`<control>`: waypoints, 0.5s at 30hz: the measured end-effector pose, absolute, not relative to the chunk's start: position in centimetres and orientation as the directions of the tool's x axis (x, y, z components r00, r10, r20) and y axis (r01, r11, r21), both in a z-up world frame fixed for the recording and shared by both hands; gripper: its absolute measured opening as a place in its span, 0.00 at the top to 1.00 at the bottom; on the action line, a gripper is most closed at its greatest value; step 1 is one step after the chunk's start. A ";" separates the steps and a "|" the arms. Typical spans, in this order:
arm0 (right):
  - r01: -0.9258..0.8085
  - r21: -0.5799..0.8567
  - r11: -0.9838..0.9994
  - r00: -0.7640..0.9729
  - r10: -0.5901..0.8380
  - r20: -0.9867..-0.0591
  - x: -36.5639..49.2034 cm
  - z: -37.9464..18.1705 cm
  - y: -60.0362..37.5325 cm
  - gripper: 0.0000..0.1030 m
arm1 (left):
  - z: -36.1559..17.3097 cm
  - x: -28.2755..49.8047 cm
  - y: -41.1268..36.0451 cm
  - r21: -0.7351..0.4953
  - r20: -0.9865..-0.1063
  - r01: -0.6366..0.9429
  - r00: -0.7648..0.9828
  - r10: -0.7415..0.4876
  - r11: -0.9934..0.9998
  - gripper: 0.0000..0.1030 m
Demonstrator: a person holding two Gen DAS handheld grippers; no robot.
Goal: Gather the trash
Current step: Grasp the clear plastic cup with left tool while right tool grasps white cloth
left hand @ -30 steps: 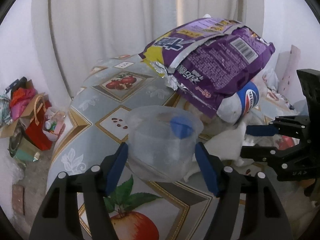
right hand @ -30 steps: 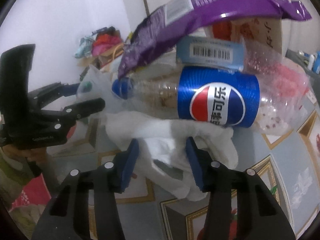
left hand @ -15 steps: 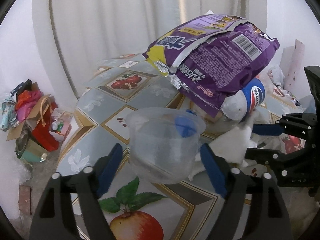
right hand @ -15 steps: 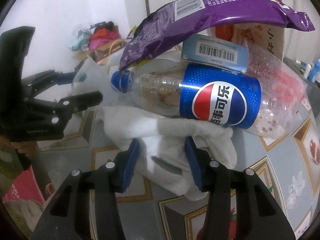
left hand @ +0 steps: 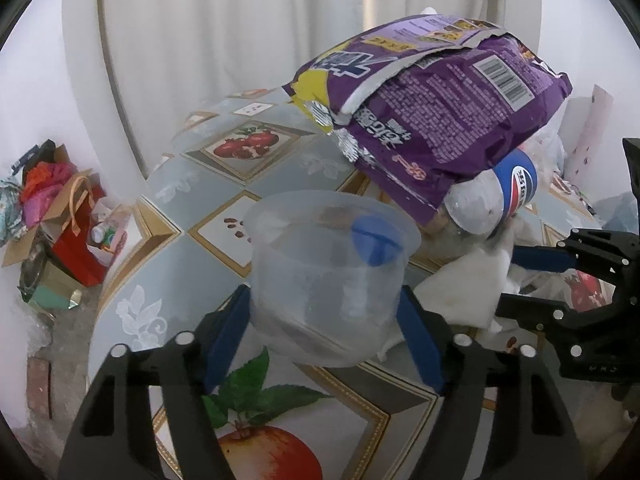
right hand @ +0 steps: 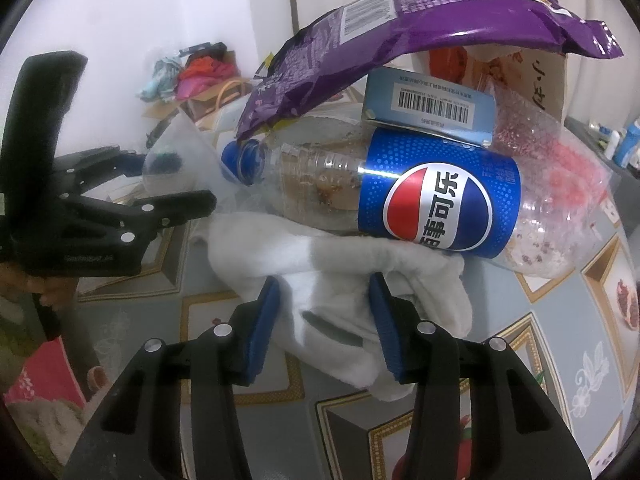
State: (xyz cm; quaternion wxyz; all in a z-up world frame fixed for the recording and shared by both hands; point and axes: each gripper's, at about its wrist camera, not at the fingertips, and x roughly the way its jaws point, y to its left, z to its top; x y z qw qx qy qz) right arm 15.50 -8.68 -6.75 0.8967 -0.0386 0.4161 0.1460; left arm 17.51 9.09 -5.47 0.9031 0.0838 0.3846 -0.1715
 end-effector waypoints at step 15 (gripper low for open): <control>-0.251 0.043 0.967 0.625 0.196 -0.756 15.7 -6.8 -9.5 0.80 | -5.6 16.9 9.5 -0.001 -0.713 0.359 0.654 -0.252 0.934 0.36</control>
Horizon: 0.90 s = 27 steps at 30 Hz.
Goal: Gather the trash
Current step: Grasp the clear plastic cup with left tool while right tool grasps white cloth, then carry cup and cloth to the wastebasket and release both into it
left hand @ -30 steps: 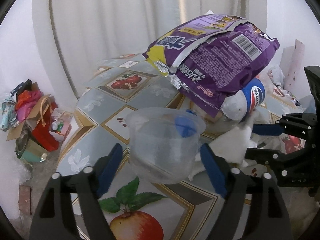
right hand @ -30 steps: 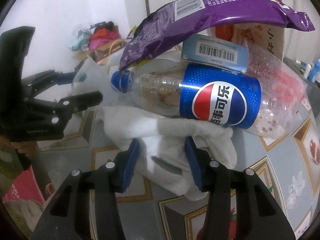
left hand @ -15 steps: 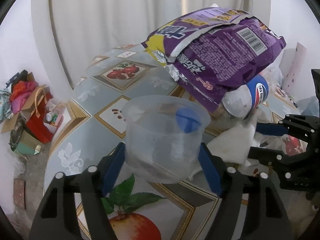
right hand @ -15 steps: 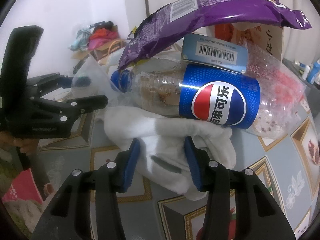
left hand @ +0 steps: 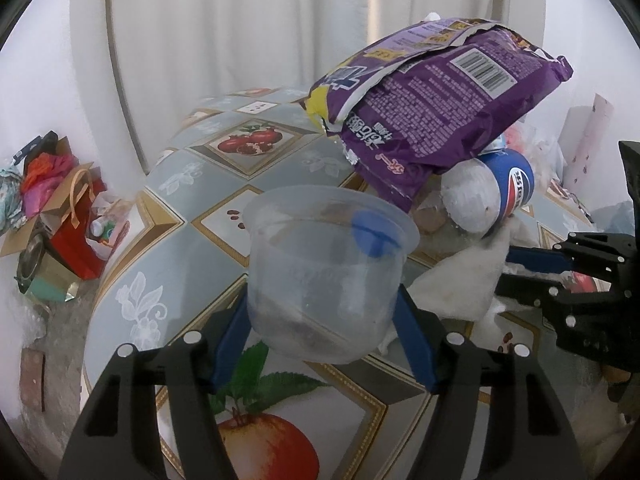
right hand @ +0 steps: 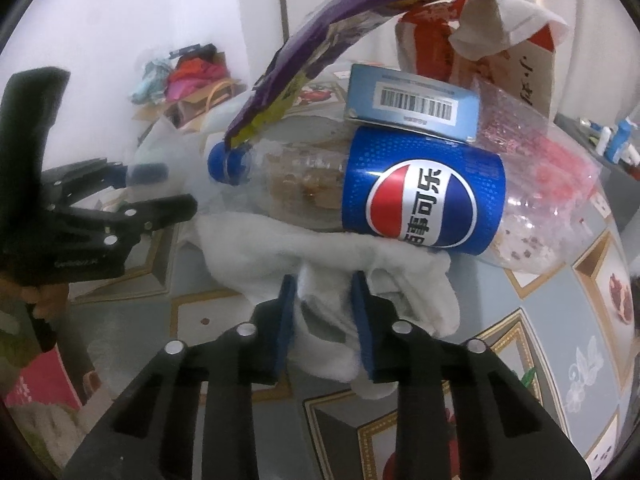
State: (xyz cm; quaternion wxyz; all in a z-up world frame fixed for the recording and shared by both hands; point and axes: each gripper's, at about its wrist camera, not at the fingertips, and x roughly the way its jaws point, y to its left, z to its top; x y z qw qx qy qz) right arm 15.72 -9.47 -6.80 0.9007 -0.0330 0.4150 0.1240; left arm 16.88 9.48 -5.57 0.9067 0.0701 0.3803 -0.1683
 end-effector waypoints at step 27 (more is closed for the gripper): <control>-0.102 0.160 0.982 0.752 0.182 -0.634 9.0 -1.6 -16.7 0.94 | -0.4 10.6 8.1 -0.008 -0.650 0.388 0.698 -0.299 0.922 0.36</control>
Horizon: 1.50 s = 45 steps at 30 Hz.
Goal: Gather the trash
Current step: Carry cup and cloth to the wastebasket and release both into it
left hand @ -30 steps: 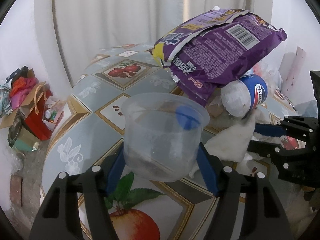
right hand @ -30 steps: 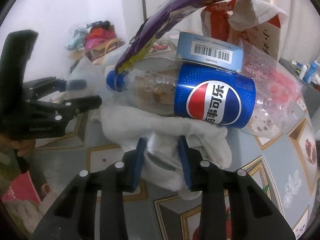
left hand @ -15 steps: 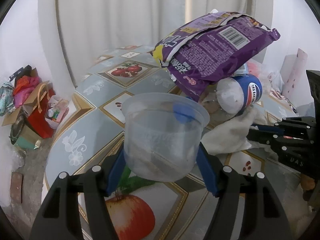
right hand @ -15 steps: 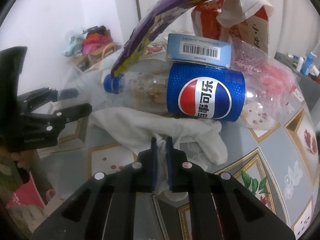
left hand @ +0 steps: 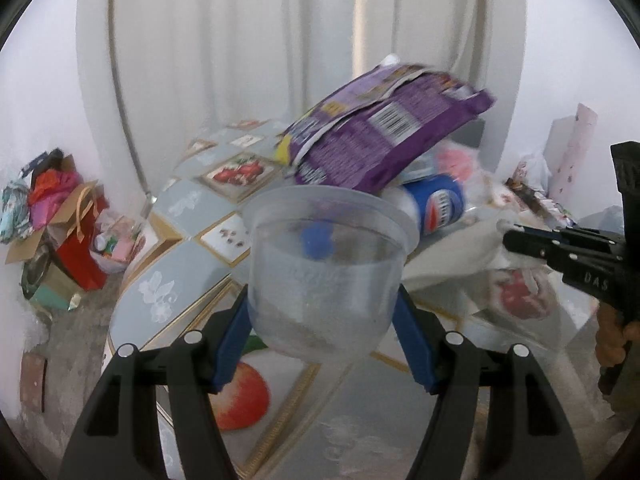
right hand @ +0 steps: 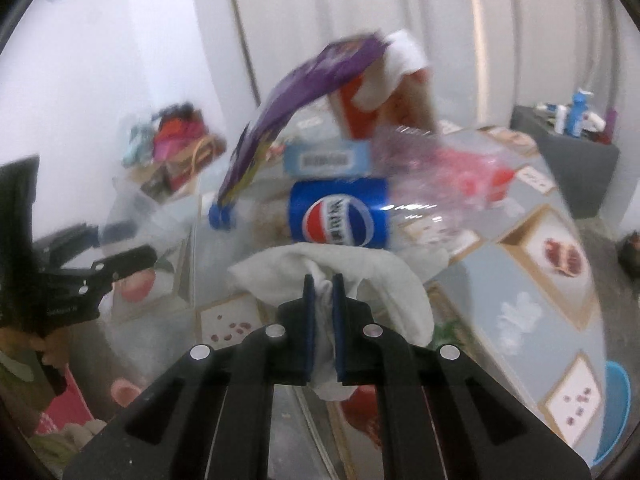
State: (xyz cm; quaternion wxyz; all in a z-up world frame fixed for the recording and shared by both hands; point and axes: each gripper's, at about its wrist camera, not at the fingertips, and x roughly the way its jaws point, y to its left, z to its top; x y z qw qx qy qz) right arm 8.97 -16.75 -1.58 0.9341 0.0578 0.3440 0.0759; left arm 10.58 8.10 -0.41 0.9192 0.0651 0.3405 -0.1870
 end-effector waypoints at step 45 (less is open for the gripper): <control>0.868 0.429 0.249 0.495 -0.379 -0.782 -11.8 -18.7 -62.5 0.56 | -13.2 12.5 -58.9 -0.277 -0.922 0.890 -0.140 -0.360 0.363 0.20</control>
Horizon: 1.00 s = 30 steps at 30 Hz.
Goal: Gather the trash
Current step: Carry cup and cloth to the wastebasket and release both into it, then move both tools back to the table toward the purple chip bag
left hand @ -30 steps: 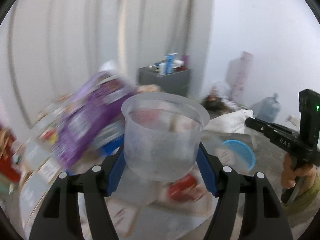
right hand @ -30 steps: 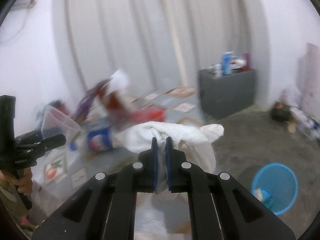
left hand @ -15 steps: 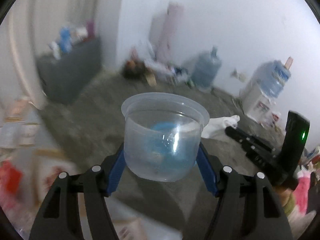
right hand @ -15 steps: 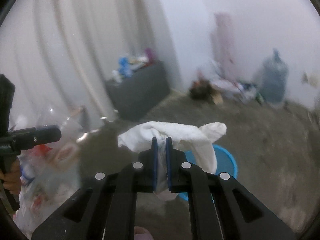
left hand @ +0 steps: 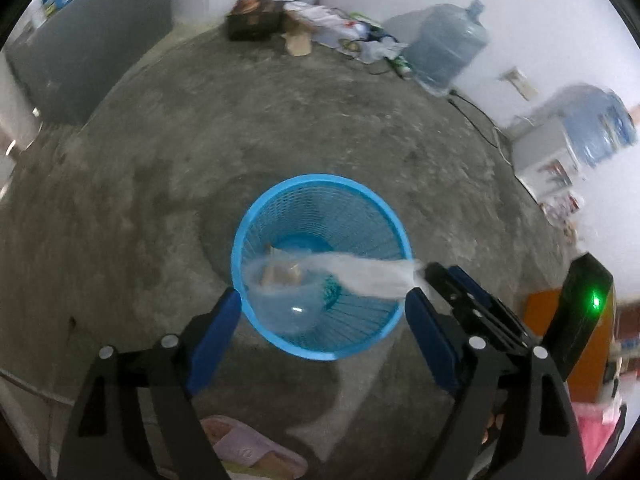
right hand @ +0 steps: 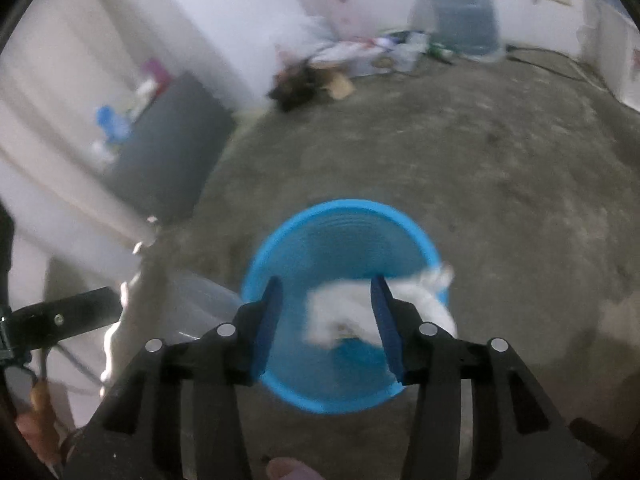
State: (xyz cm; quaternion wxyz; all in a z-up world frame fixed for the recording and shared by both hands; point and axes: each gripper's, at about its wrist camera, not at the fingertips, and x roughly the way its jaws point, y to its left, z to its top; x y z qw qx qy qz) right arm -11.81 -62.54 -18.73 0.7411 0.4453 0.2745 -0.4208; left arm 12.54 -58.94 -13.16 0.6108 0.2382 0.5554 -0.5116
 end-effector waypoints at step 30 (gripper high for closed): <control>0.722 0.263 0.640 0.639 -0.471 -0.608 -10.9 -5.6 -49.7 0.39 | 6.4 9.2 -29.0 -0.082 -0.674 0.916 0.239 -0.699 0.392 0.20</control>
